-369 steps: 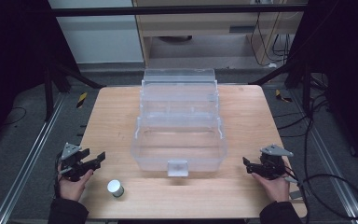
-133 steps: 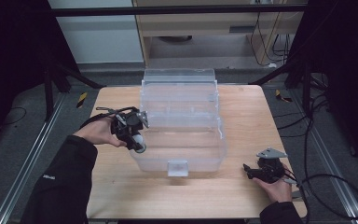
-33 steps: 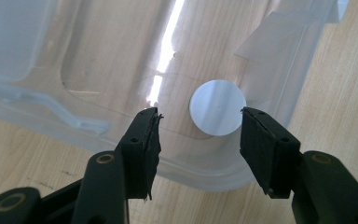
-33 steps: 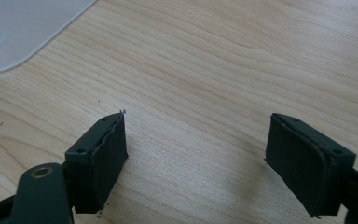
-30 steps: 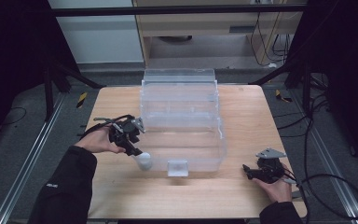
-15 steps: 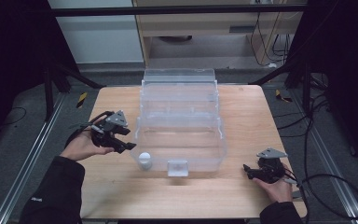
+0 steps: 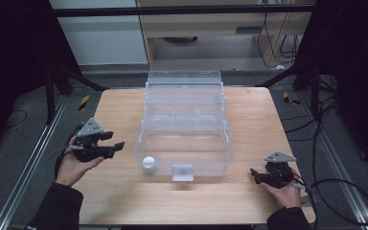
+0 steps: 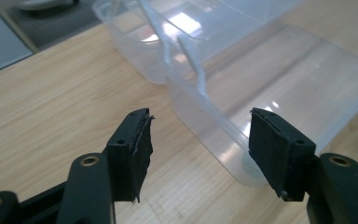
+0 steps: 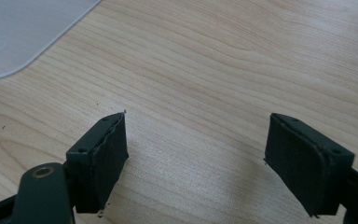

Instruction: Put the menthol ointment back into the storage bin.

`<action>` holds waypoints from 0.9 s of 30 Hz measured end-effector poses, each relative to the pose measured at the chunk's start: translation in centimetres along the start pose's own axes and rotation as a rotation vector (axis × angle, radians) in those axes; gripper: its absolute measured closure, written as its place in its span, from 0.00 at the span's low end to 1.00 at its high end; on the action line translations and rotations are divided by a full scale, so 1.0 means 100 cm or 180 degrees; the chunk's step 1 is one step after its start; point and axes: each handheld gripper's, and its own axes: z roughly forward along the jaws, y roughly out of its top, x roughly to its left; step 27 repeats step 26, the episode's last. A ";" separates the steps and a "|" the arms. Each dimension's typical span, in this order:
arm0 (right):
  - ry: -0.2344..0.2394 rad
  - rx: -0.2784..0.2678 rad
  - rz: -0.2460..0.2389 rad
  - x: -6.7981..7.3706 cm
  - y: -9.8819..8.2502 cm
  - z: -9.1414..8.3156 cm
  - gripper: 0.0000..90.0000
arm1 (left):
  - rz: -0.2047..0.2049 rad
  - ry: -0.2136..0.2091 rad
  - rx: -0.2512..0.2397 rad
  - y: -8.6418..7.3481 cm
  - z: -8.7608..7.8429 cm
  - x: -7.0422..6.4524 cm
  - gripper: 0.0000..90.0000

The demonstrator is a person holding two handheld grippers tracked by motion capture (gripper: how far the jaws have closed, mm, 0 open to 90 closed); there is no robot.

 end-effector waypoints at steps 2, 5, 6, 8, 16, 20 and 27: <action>0.0001 -0.0002 0.0007 0.000 0.000 0.000 0.23 | -0.0152 0.0124 -0.0138 -0.011 -0.003 0.001 0.43; 0.0004 0.0001 0.0010 -0.001 0.000 0.000 0.23 | -0.0351 0.0410 -0.0324 -0.027 -0.005 0.000 0.43; 0.0007 -0.0001 0.0014 0.000 0.000 0.000 0.23 | -0.0424 0.0493 -0.0353 -0.034 -0.004 0.000 0.43; 0.0012 -0.0008 0.0026 -0.001 0.000 -0.001 0.23 | -0.0514 0.0597 -0.0364 -0.043 -0.003 0.000 0.42; 0.0018 -0.0031 0.0046 -0.003 0.000 -0.002 0.23 | -0.0725 0.1019 -0.0272 -0.080 0.011 -0.001 0.37; 0.0015 -0.0032 0.0092 -0.005 -0.002 -0.004 0.23 | -0.0879 0.1232 -0.0229 -0.092 0.011 0.006 0.34; 0.0000 -0.0092 0.0142 -0.008 -0.005 -0.007 0.22 | -0.1071 0.1482 -0.0150 -0.109 0.009 0.014 0.31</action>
